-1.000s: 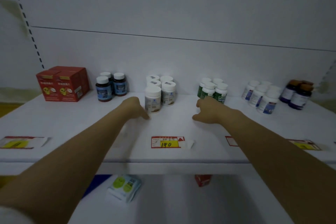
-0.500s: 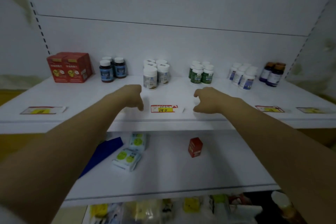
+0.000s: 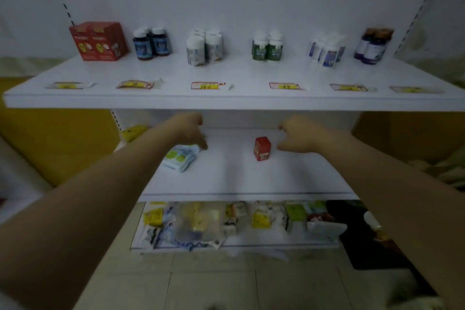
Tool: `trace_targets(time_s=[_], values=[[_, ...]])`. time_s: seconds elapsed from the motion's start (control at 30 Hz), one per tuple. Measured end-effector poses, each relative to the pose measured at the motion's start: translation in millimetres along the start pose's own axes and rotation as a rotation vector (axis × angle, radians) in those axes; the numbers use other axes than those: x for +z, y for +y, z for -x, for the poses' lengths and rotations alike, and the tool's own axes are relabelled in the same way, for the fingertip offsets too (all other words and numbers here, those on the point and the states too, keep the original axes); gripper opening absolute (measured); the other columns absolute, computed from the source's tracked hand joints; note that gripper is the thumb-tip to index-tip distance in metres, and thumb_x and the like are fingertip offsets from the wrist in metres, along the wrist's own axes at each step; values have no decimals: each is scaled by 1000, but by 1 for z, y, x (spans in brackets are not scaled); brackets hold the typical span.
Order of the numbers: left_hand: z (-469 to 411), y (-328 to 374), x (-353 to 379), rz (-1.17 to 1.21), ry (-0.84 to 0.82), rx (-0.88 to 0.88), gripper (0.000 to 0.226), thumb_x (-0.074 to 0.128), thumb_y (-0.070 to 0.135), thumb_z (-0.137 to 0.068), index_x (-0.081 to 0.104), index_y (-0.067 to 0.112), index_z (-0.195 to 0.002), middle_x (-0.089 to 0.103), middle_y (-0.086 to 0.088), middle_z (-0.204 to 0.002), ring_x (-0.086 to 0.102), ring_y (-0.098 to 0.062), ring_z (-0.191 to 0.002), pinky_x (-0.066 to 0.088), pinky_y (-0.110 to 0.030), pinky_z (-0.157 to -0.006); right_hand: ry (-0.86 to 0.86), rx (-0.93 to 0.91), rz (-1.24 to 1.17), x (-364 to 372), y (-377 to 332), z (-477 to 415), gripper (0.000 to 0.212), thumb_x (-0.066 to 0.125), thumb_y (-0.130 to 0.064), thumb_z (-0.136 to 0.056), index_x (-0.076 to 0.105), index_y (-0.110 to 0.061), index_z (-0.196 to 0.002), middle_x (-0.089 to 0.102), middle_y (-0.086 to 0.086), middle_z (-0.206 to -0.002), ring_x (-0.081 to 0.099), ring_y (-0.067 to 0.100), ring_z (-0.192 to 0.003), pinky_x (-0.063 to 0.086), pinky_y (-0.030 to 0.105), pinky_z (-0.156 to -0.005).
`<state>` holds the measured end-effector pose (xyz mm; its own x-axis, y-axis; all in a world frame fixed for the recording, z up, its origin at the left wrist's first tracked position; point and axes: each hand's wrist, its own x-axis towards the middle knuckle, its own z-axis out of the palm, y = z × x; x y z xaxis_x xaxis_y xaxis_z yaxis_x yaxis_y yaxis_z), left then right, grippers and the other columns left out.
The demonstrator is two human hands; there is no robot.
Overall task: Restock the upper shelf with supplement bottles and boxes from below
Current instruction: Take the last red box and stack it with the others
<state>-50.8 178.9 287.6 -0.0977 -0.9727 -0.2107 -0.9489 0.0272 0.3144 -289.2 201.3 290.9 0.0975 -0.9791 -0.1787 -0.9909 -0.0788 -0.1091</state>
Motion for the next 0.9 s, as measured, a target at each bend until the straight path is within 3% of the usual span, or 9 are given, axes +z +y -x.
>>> trace_targets(time_s=[0.17, 0.3, 0.9], values=[[12, 2, 49, 10, -48, -19, 76, 78, 27, -75, 40, 7, -138, 47, -16, -139, 46, -32, -125, 38, -35, -100, -62, 16, -51, 40, 21, 19, 47, 58, -26, -89, 50, -6, -131, 54, 16, -132, 53, 32, -118, 45, 39, -100], [-3, 4, 83, 62, -84, -17, 79, 77, 25, -76, 36, 8, -141, 44, -15, -143, 46, -31, -126, 40, -34, -98, -99, 27, -55, 75, 35, 9, 57, 59, -28, -89, 39, -9, -139, 47, 15, -135, 49, 32, -120, 45, 38, -100], [-176, -5, 172, 80, -166, -37, 79, 77, 28, -76, 36, 13, -141, 45, -15, -137, 49, -31, -121, 45, -43, -100, -134, 203, -187, 162, 75, -163, 67, 57, -39, -90, 30, -8, -142, 38, 16, -140, 37, 34, -128, 39, 41, -100]])
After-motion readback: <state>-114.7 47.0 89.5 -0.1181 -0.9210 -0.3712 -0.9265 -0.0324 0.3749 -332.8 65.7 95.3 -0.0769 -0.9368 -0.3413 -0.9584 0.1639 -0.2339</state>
